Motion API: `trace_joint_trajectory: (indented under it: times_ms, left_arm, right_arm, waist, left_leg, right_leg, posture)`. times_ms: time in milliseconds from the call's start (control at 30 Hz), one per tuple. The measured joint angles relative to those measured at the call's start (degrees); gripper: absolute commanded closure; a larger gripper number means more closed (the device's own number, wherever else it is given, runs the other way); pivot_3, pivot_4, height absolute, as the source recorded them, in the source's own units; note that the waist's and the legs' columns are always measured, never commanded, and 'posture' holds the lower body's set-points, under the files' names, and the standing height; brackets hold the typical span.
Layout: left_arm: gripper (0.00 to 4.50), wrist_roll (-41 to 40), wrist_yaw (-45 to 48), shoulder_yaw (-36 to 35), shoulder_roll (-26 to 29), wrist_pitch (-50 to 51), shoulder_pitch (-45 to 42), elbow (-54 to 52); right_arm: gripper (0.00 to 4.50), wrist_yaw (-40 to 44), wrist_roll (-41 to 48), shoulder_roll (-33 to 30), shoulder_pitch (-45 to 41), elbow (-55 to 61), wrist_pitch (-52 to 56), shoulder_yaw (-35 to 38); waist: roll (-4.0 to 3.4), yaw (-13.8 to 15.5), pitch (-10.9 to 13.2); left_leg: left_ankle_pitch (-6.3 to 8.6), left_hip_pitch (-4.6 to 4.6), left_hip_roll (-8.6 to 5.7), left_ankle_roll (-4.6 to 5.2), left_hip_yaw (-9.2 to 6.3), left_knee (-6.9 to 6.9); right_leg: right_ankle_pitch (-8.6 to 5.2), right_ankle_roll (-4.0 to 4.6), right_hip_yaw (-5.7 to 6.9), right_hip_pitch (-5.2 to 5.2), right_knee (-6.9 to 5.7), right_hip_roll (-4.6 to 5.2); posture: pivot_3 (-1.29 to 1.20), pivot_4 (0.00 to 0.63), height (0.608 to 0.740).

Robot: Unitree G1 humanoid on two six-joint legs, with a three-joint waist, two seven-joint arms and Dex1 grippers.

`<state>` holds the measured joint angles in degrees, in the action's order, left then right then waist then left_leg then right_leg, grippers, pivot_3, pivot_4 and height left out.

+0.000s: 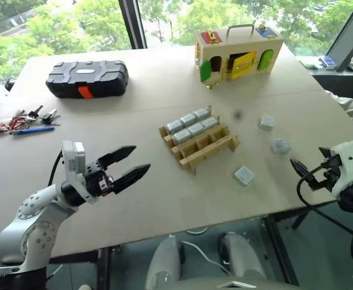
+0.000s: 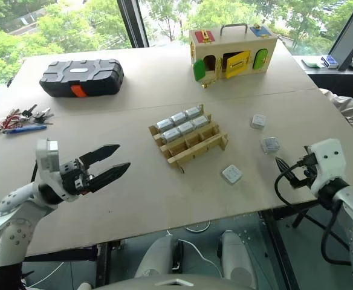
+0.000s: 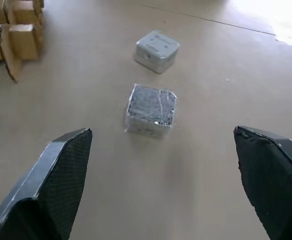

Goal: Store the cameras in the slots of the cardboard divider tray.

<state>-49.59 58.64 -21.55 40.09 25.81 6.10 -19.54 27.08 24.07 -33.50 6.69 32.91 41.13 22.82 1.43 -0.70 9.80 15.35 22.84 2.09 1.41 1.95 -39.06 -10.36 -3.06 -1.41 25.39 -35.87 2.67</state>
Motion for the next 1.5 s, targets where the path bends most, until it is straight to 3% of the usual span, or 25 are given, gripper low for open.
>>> trace_joint_trajectory:
  times_ms: [133, 267, 433, 667, 800, 867, 900, 1100, 1233, 1367, 1500]
  left_arm:
    - [0.08, -1.4, 7.0, -0.1, 3.5, 0.6, -0.1, 0.0]
    - [0.08, -1.7, 11.9, -0.1, 6.0, 1.0, 0.0, -0.1]
    - [0.08, -0.6, 16.7, 0.1, 6.5, 0.1, 1.6, 0.7]
    - [0.08, 2.3, 20.5, -0.1, 6.7, -2.6, 3.1, 3.2]
    - [0.00, 2.4, 21.2, -0.4, 6.7, -3.1, 3.5, 3.2]
    - [0.00, 2.4, 20.5, -0.4, 6.7, -2.5, 3.6, 2.9]
    - [0.00, 2.1, 19.5, -0.4, 6.8, -1.4, 3.5, 2.4]
    - [0.00, -8.3, 4.0, -0.1, 9.0, 15.1, -3.6, -3.2]
    - [0.00, -23.3, -11.6, 6.6, 17.5, 37.0, -20.7, -1.7]
    - [0.00, -34.8, -26.3, 15.5, 11.0, 47.6, -35.2, 5.5]
    - [0.00, -43.1, -40.2, 21.1, 1.7, 48.9, -44.2, 12.7]
  right_arm:
    - [0.00, 3.6, 4.9, -2.4, 1.3, 6.3, 3.7, -4.3]
    - [0.00, 4.9, 4.9, -3.5, 0.5, 10.3, 3.6, -13.0]
    - [0.00, 3.4, -0.7, -2.4, -4.7, 5.0, 2.9, -25.3]
    - [0.00, 2.1, -3.9, -0.9, -5.7, -0.3, 2.6, -28.8]
    - [1.09, 2.2, -4.4, 0.1, -6.1, -1.8, 1.8, -28.6]
    - [2.17, 2.3, -4.6, 0.3, -6.5, -2.4, 1.2, -28.6]
    - [2.59, 2.3, -4.7, 0.4, -6.6, -2.4, 1.1, -28.6]
    - [2.59, 2.9, -9.5, -2.5, -8.0, -2.2, -3.5, -30.2]
    - [2.59, 4.9, -17.0, -7.6, -13.3, 1.3, -12.6, -32.3]
    - [2.59, 7.0, -23.7, -10.1, -22.1, 4.6, -18.7, -35.4]
    - [2.59, 8.5, -26.1, -7.2, -28.9, 4.5, -19.5, -38.4]
  waist:
    - [-0.03, 0.1, 0.0]
    - [0.03, -0.2, 0.0]
    - [0.04, -0.1, 0.0]
    - [0.04, 0.0, 0.0]
    - [0.04, 0.0, 0.0]
    - [0.04, 0.0, 0.0]
    - [0.04, 0.0, 0.0]
    - [0.06, 0.1, 0.0]
    - [0.16, -0.1, 0.2]
    - [0.15, -0.3, 0.2]
    - [0.19, 0.0, 0.2]
  left_leg:
    - [0.00, 0.04, 0.01, 0.00, -0.01, 0.05]
    - [0.00, 0.00, 0.03, 0.00, 0.09, -0.01]
    - [0.00, 0.00, 0.05, 0.00, 0.09, -0.05]
    - [0.00, 0.19, 0.04, 0.00, 0.13, -0.03]
    - [0.00, 0.15, 0.05, 0.00, 0.09, -0.03]
    - [0.00, 0.13, 0.06, 0.00, 0.09, -0.03]
    - [0.00, 0.14, 0.06, 0.00, 0.09, -0.03]
    - [0.00, 0.17, 0.02, 0.00, 0.05, -0.04]
    - [-0.02, 0.14, 0.01, 0.01, -0.07, -0.13]
    - [-0.02, -0.05, 0.02, 0.01, -0.14, -0.10]
    - [-0.02, 0.08, 0.01, -0.01, -0.23, -0.10]
  right_leg:
    - [-0.01, 0.01, -0.01, 0.03, 0.02, 0.00]
    - [-0.01, 0.00, -0.05, 0.03, 0.02, 0.01]
    - [0.00, 0.00, -0.02, 0.05, 0.01, 0.02]
    - [0.00, 0.00, -0.04, 0.20, 0.03, 0.02]
    - [0.00, 0.00, -0.02, 0.19, 0.01, 0.00]
    - [0.00, 0.00, -0.02, 0.19, 0.00, 0.00]
    - [0.00, 0.00, -0.02, 0.19, -0.01, 0.00]
    - [0.01, -0.02, -0.03, 0.18, -0.01, 0.01]
    - [0.02, -0.04, -0.01, 0.13, -0.11, -0.07]
    - [0.07, -0.12, -0.02, -0.06, -0.09, -0.17]
    - [0.24, 0.07, 0.01, -0.04, -0.06, -0.20]
  posture:
    - [0.00, 0.150, 0.740]
    - [0.00, 0.150, 0.740]
    - [0.00, 0.150, 0.740]
    - [0.00, 0.150, 0.740]
    - [0.00, 0.150, 0.740]
    - [0.00, 0.150, 0.740]
    - [0.00, 0.150, 0.740]
    - [0.00, 0.150, 0.740]
    - [0.00, 0.150, 0.740]
    - [0.00, 0.150, 0.740]
    - [0.00, 0.150, 0.740]
